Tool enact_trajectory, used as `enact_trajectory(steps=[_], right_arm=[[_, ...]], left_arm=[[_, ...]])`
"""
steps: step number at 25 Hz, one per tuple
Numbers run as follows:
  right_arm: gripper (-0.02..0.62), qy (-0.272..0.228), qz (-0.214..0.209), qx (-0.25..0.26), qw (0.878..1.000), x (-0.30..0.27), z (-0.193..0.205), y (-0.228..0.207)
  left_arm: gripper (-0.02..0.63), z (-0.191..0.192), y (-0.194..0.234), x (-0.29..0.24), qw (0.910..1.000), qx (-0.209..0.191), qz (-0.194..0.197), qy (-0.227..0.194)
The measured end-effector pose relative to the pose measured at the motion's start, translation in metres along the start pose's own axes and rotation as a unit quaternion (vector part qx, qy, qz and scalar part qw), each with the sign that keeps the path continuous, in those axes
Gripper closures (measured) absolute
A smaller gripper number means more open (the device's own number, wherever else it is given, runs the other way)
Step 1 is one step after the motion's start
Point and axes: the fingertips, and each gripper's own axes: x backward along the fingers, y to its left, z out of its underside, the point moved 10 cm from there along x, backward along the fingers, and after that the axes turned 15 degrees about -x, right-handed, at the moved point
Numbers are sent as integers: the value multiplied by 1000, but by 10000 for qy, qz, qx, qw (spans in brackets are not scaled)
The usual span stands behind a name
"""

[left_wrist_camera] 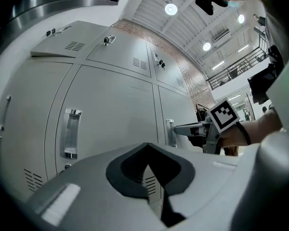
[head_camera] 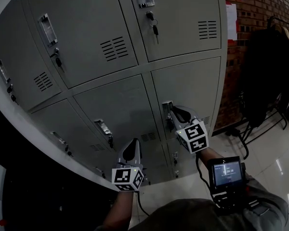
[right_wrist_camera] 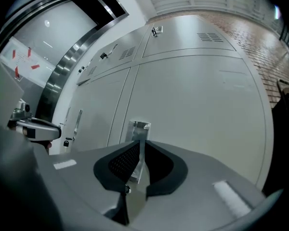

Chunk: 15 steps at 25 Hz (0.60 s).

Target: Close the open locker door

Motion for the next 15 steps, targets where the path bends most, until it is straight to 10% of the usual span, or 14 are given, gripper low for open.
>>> enact_trajectory(steps=[15], right_arm=[[584,-217,431,193,9987,-3,4,4]], left_arm=[[607,11,13,-19,9996,70,254,-27]])
